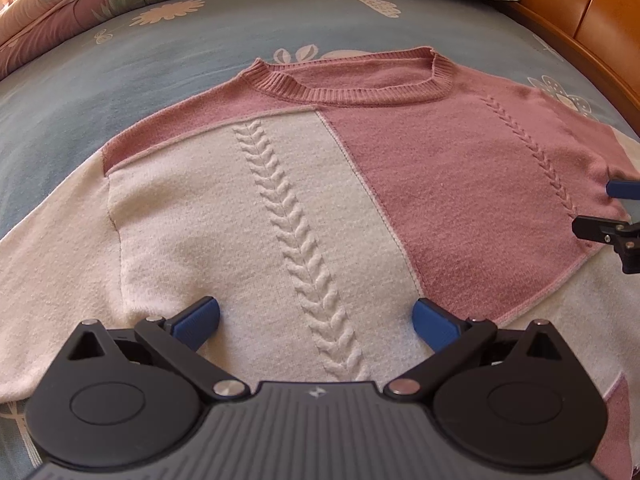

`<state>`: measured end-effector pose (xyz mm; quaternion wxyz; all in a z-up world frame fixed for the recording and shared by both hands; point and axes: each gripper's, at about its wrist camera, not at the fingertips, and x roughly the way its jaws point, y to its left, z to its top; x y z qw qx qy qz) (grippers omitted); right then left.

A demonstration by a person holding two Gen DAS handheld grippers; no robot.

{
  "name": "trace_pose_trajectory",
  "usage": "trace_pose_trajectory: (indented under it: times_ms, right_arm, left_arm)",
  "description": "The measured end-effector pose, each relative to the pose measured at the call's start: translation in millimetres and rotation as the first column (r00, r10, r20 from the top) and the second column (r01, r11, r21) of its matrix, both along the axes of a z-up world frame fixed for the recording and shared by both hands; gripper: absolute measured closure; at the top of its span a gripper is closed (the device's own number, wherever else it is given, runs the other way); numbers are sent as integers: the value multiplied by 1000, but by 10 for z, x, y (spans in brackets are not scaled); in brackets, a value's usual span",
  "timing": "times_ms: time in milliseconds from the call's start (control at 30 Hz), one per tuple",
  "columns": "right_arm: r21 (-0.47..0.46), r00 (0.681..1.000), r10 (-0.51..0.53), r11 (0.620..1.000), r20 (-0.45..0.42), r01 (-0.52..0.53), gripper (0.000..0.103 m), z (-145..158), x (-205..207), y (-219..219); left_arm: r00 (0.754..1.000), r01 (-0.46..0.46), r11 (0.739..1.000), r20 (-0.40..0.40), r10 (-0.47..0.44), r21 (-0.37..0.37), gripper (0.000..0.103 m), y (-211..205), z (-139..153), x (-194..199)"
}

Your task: Fold clothes

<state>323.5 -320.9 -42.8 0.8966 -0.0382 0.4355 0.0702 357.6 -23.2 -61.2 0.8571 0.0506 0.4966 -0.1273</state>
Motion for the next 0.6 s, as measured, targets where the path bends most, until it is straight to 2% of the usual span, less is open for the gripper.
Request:
trace_pose_trajectory:
  times_ms: [100,167,267,400,500,600]
  right_arm:
    - [6,999,-31,999,-25,32,0,-51,0,-34]
    - [-4,999,-29,1000,-31,29,0,-59,-7,-16]
    - [-9,999,-32,999,-27,31,0,-73,-25,2]
    - [-8,999,-33,999,-30,33,0,-73,-24,2]
    - [-7,999,-31,1000,-30,31,0,-70,-19,-1]
    - [-11,999,-30,999,-26,30,0,-75,-23,7]
  left_arm:
    - [1000,18,999,12,-19,29,1,-36,74,-10]
    - [993,91,994,68,-96,62,1,-132,164,-80]
    - [984,164,985,64,-168,55,1,-254,179,-141]
    - [993,116,993,1,-116,32,1,-193,45,-227]
    - [998,55,998,-16,-55,19,1,-43,66,-372]
    - [999,46,999,-25,-46,1,1,46,151,-518]
